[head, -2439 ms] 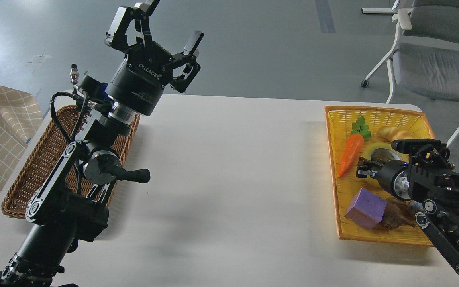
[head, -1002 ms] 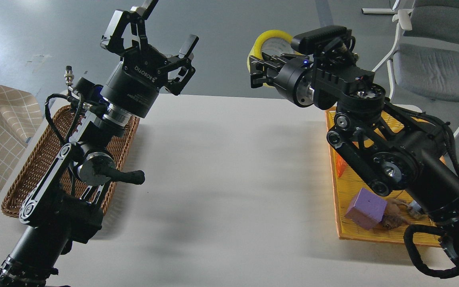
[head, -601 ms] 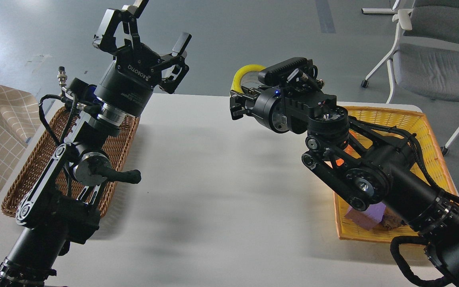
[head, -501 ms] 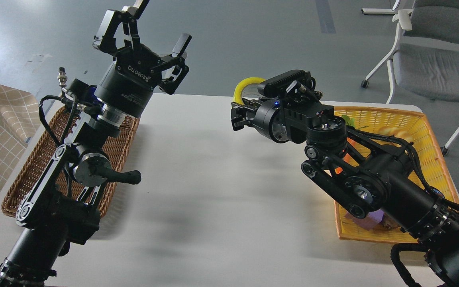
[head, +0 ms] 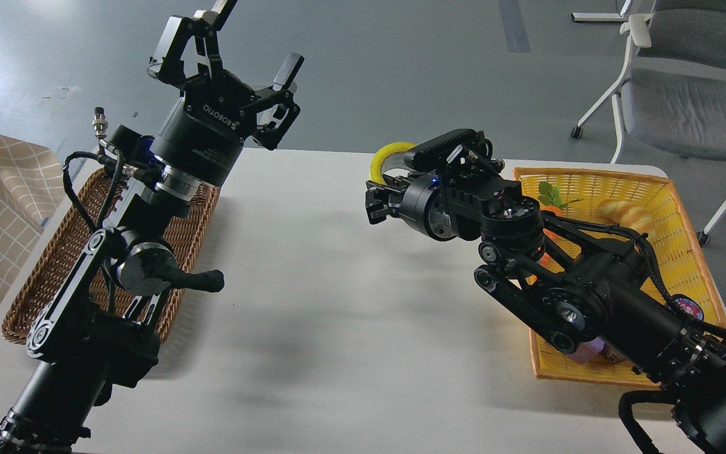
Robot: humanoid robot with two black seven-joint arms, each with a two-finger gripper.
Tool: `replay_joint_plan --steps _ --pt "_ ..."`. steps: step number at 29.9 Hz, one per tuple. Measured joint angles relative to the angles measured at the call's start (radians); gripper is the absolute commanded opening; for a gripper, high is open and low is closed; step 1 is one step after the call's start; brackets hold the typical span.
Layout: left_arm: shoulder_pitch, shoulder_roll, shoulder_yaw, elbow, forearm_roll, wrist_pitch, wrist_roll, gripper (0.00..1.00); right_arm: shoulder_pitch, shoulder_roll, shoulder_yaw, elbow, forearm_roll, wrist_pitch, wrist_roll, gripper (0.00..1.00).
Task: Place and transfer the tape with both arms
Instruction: 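Carry the tape roll toward the table center and set it down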
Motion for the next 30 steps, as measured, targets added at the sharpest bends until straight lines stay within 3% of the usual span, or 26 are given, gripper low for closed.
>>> replay_joint_plan --steps 10,30 --pt "0.001 0.001 0.002 0.000 0.000 0.002 0.000 0.98 0.000 0.000 -0.016 -0.012 0.141 0.000 0.024 0.13" --pt "0.002 0.002 -0.001 0.002 0.000 0.002 0.000 0.98 -0.002 0.000 -0.120 -0.077 0.154 0.000 0.077 0.13"
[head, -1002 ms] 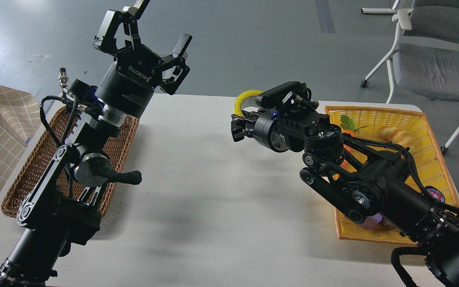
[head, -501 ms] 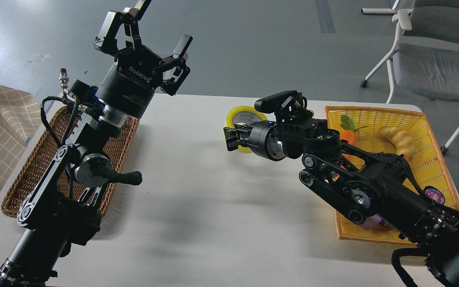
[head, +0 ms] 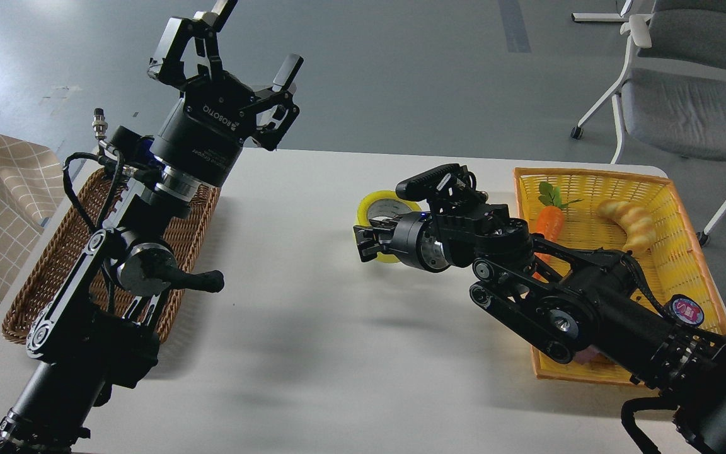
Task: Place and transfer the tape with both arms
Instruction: 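Carry the tape roll toward the table center and set it down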
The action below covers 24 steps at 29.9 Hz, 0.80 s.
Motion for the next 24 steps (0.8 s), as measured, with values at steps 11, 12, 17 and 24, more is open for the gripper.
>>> replay_joint_plan --steps 11,12,17,24 --pt "0.000 0.001 0.000 0.000 0.000 -0.002 -0.002 0.98 -0.019 0.000 -0.048 -0.018 0.000 0.000 0.022 0.14" --pt "0.000 0.001 0.000 0.000 0.000 -0.002 -0.002 0.98 -0.021 0.000 -0.054 -0.018 0.000 0.000 0.025 0.14" --pt "0.000 0.002 -0.001 0.000 0.000 -0.002 -0.002 0.98 -0.027 0.000 -0.072 -0.020 0.000 0.000 0.039 0.14" --pt "0.000 0.002 -0.006 0.000 0.000 -0.002 -0.002 0.98 -0.030 0.000 -0.077 -0.027 0.003 0.000 0.041 0.33"
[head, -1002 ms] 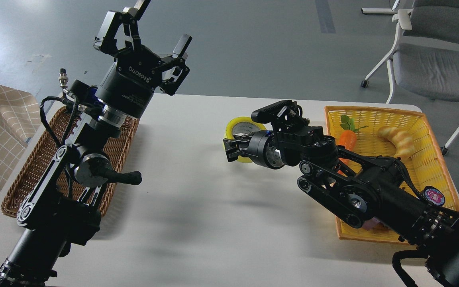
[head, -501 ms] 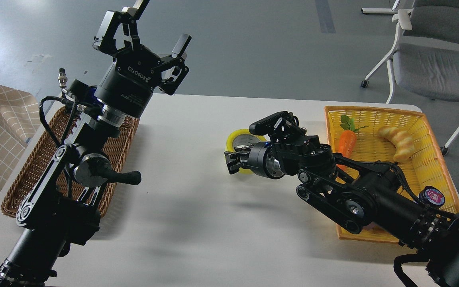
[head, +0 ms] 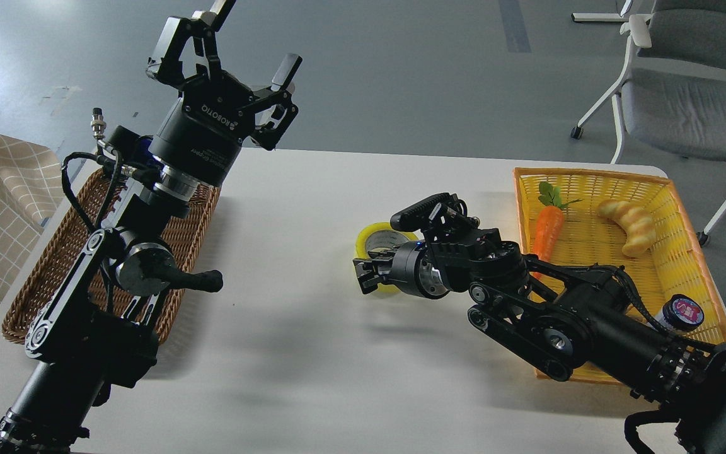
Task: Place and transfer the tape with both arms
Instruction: 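Carry the tape roll toward the table center and set it down, then open the right gripper and withdraw it from the tape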
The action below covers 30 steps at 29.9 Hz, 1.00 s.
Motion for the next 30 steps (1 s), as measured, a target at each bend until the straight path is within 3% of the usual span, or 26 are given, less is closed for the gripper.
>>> replay_joint_plan --steps 6,8,10,11,12,13,19,30 --pt "0.000 0.000 -0.004 0.000 0.000 0.000 0.000 0.98 -0.003 0.000 0.000 -0.011 0.046 -0.027 0.006 0.45" --pt "0.000 0.000 -0.005 0.000 0.000 0.000 0.000 0.98 -0.003 0.000 -0.002 -0.011 0.070 -0.037 0.009 0.67" --pt "0.000 0.000 -0.005 0.000 0.000 0.000 0.000 0.98 -0.004 0.000 -0.004 -0.011 0.080 -0.058 0.010 0.72" --pt "0.000 0.000 -0.005 0.000 0.000 0.000 0.000 0.98 -0.005 0.000 -0.004 -0.011 0.083 -0.072 0.010 0.86" --pt "0.000 0.000 -0.005 0.000 0.000 0.000 0.000 0.98 -0.006 0.000 -0.005 -0.011 0.087 -0.093 0.011 0.86" --pt "0.000 0.000 -0.005 0.000 0.000 0.000 0.000 0.98 -0.006 0.000 -0.005 -0.010 0.099 -0.121 0.011 0.94" --pt "0.000 0.000 -0.005 0.000 0.000 -0.001 0.000 0.98 -0.006 0.000 -0.006 0.002 0.223 -0.234 0.012 0.97" --pt "0.001 0.000 -0.002 0.000 0.000 -0.002 0.000 0.98 0.020 0.000 0.265 0.100 0.425 -0.200 0.012 0.98"
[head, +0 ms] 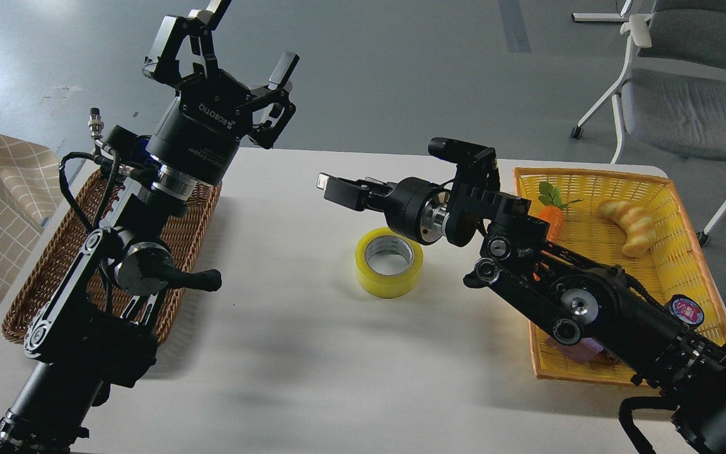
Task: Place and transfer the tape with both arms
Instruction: 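Open the right gripper and withdraw it from the tape, then reach the left gripper toward the tape roll on the table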
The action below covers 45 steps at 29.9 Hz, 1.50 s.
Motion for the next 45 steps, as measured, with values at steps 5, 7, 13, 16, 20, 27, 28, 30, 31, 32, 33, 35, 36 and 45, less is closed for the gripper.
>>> replay_joint_plan --steps 5,7,13,16,20,27,28,30,31,32,33,35,36,45 --pt "0.001 0.003 0.000 0.000 0.000 0.000 0.000 0.98 0.010 0.000 0.146 0.128 0.110 0.057 0.000 0.99" --pt "0.002 0.003 0.000 0.000 0.000 -0.001 0.000 0.98 0.007 0.000 0.206 0.173 0.151 0.088 0.001 1.00" --pt "0.002 0.004 0.003 0.000 0.000 -0.022 0.000 0.98 -0.055 -0.069 0.394 0.298 0.379 0.189 0.021 1.00" --pt "0.002 0.004 0.002 0.000 0.000 -0.033 0.000 0.98 -0.109 -0.152 0.480 0.375 0.476 0.198 0.045 1.00" --pt "0.003 0.005 0.002 0.000 0.000 -0.036 0.000 0.98 -0.211 -0.218 0.615 0.453 0.576 0.200 0.085 1.00" --pt "0.006 0.003 0.004 0.005 0.000 -0.048 -0.005 0.98 -0.397 -0.234 0.858 0.472 0.786 0.200 0.124 1.00" --pt "0.008 0.000 0.005 0.006 0.000 -0.050 -0.007 0.98 -0.425 -0.234 0.884 0.473 0.839 0.200 0.126 1.00" --pt "0.020 -0.004 0.007 0.007 0.004 -0.051 -0.009 0.98 -0.466 -0.234 0.921 0.475 0.916 0.200 0.126 1.00" --pt "0.027 -0.006 0.007 0.008 0.005 -0.052 -0.010 0.98 -0.486 -0.234 0.936 0.476 0.940 0.200 0.126 1.00" --pt "0.034 -0.008 0.007 0.008 0.006 -0.052 -0.011 0.98 -0.505 -0.234 0.948 0.476 0.955 0.200 0.126 1.00" --pt "0.038 -0.009 0.008 0.008 0.007 -0.053 -0.013 0.98 -0.523 -0.234 0.957 0.477 0.964 0.200 0.127 1.00" --pt "0.048 -0.011 0.008 0.010 0.009 -0.061 -0.030 0.98 -0.558 -0.232 0.970 0.480 0.975 0.200 0.128 1.00" --pt "0.053 -0.012 0.007 0.010 0.009 -0.068 -0.044 0.98 -0.570 -0.231 0.973 0.482 0.976 0.200 0.129 1.00" --pt "0.070 -0.031 -0.003 0.010 0.011 -0.096 -0.110 0.98 -0.668 -0.225 0.976 0.481 0.975 0.200 0.129 1.00"
